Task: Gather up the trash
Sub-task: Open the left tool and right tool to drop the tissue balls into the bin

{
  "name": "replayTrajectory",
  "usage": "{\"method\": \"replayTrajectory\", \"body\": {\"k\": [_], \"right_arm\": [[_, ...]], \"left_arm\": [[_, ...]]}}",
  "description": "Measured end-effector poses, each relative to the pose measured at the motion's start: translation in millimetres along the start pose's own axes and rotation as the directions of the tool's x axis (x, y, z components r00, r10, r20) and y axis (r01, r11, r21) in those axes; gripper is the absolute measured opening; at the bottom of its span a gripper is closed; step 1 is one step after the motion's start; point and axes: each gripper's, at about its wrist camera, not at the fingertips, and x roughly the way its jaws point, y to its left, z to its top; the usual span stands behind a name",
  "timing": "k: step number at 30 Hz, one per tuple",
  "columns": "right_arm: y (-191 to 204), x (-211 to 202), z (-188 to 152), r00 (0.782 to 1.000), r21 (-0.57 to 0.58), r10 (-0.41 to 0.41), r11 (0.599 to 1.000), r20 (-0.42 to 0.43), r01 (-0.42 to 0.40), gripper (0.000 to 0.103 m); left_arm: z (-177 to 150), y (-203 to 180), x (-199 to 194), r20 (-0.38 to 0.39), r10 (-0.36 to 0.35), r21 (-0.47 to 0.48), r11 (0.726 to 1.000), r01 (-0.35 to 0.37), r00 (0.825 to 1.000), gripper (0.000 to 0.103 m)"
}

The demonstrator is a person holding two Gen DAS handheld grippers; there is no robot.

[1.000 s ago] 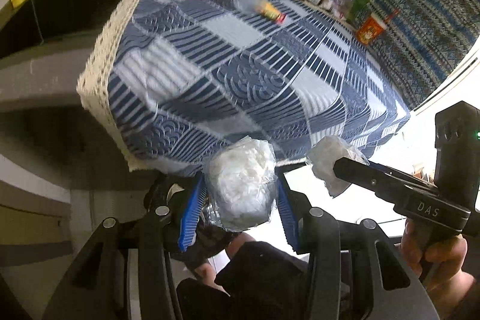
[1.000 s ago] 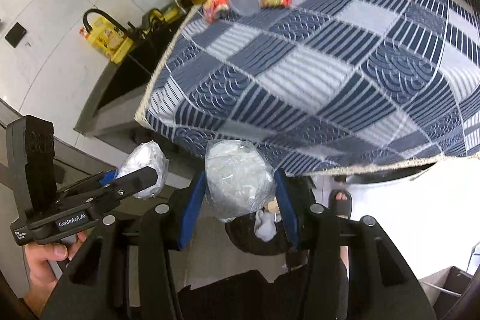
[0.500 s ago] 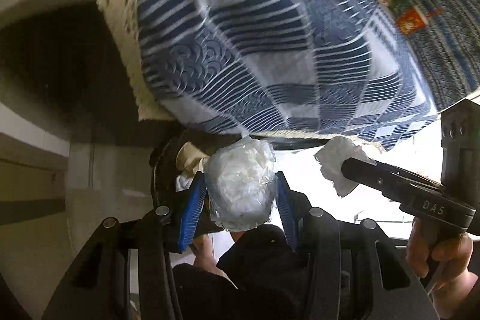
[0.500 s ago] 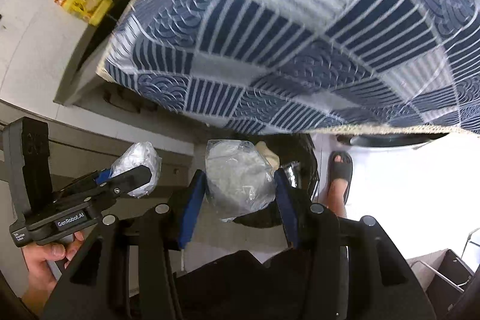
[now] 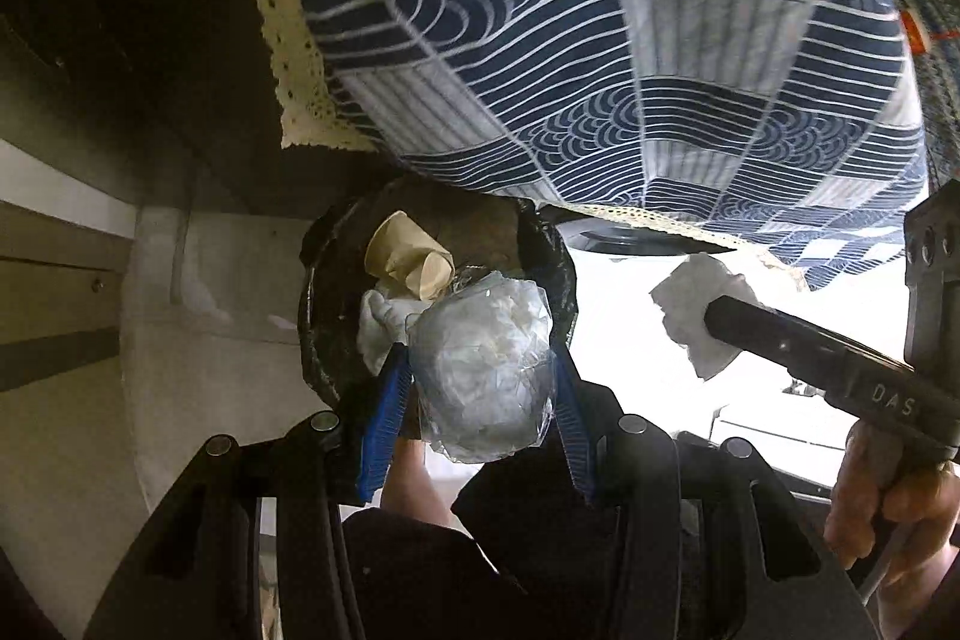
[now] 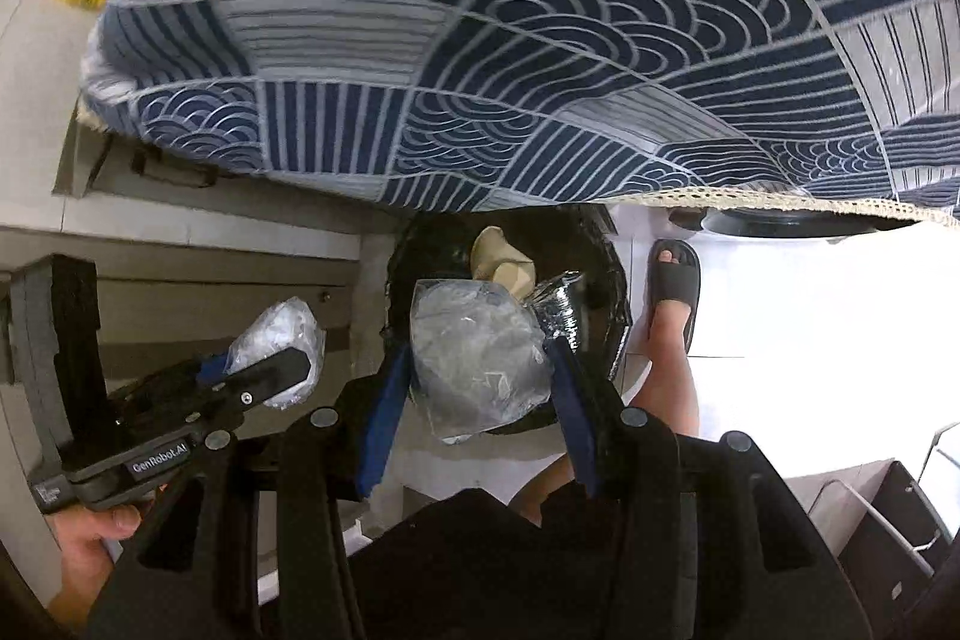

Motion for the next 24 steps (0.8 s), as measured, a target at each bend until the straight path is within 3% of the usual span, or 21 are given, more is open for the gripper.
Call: {"method": "replayTrajectory", "body": {"k": [8,17,18,19,20,21,24], "right_arm": [[-3,22,12,1.0,0.01,-0.005,1.0,-0.031,0.005,0.048],[3,30,23,0.999,0.045,0.054,0.998,-0.004,-0.054,0.049],[4,28,24,0.997,0.049,0.076,0.996,0.005,-0.076,0.05],[5,27,26,0.993,0.049,0.119,0.992,0.016,-0.12,0.064],[6,26,27,0.992,0.051,0.123,0.991,0.026,-0.124,0.07],[7,25,28,0.992,0.054,0.118,0.991,0.048,-0.12,0.07],[10,23,32,0.99,0.053,0.127,0.99,0.059,-0.13,0.07]], "left_arm": [[2,15,25,-0.034,0.009,-0.046,0.999,-0.011,0.999,0.045],[3,23,41,-0.064,0.003,-0.092,0.996,-0.009,0.998,0.046],[4,24,41,-0.064,0.001,-0.1,0.995,-0.008,0.998,0.046],[5,24,42,-0.065,-0.003,-0.105,0.995,-0.004,0.998,0.046],[6,25,42,-0.062,-0.003,-0.108,0.994,-0.004,0.998,0.049],[7,26,42,-0.06,0.005,-0.111,0.994,-0.012,0.998,0.058],[8,31,44,-0.067,0.02,-0.13,0.991,-0.028,0.998,0.062]]}}
